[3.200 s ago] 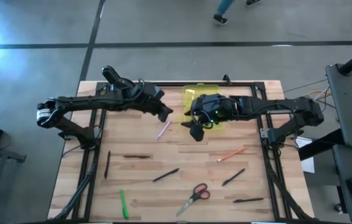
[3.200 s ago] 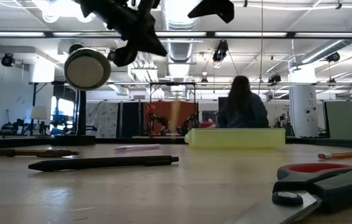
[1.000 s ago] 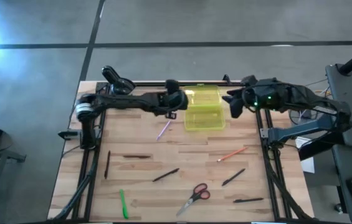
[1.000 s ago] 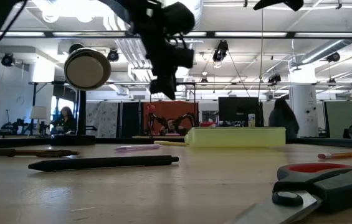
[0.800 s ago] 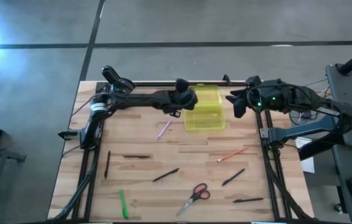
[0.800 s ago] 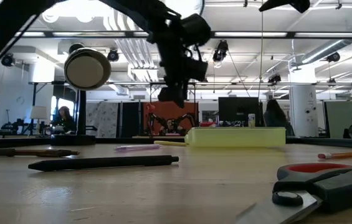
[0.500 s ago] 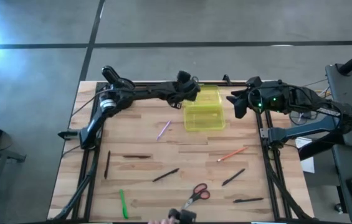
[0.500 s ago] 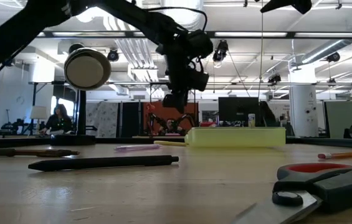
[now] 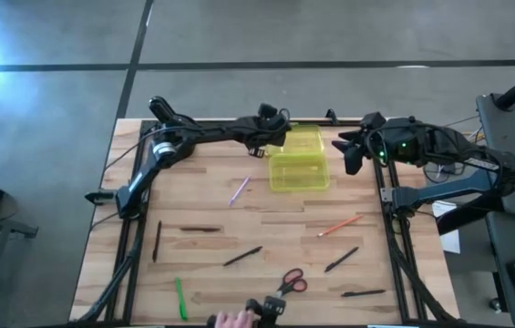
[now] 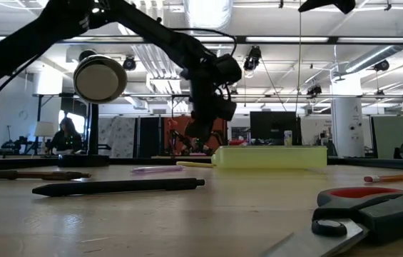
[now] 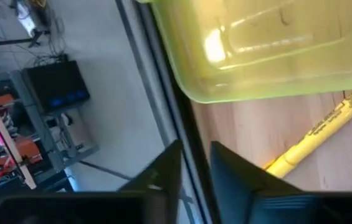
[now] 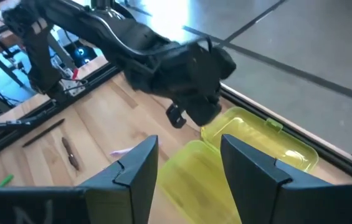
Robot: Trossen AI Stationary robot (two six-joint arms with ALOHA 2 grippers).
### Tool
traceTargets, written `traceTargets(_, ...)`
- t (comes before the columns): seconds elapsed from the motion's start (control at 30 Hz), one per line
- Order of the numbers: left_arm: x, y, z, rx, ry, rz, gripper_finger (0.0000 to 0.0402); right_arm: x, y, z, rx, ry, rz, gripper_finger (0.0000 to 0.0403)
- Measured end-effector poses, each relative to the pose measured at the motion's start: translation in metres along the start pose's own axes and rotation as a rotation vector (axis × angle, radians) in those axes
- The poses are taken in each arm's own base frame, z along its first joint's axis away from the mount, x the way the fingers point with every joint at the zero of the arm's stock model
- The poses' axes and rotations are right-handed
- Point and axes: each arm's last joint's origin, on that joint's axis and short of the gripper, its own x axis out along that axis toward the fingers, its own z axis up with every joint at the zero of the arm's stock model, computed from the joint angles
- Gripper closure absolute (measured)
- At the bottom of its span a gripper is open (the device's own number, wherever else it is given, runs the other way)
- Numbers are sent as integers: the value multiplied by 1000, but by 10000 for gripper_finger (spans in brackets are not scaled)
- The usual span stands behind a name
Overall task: Pick & place school supplies into a supply box
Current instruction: Put the yellow pen into the supply box
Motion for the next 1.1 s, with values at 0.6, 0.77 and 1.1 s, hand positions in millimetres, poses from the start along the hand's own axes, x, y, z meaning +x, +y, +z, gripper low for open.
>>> traceTargets(0.6,28,-3,-17,61,-157,-271,401,-15,-5,3,24,-43,26,248)
traceTargets(0.77,39,-6,-25,47,-143,-343,402,-18,-7,3,33,-53,32,256)
traceTargets(1.1,39,-10,-32,20,-174,-475,401,-21,-8,4,74,-65,40,270)
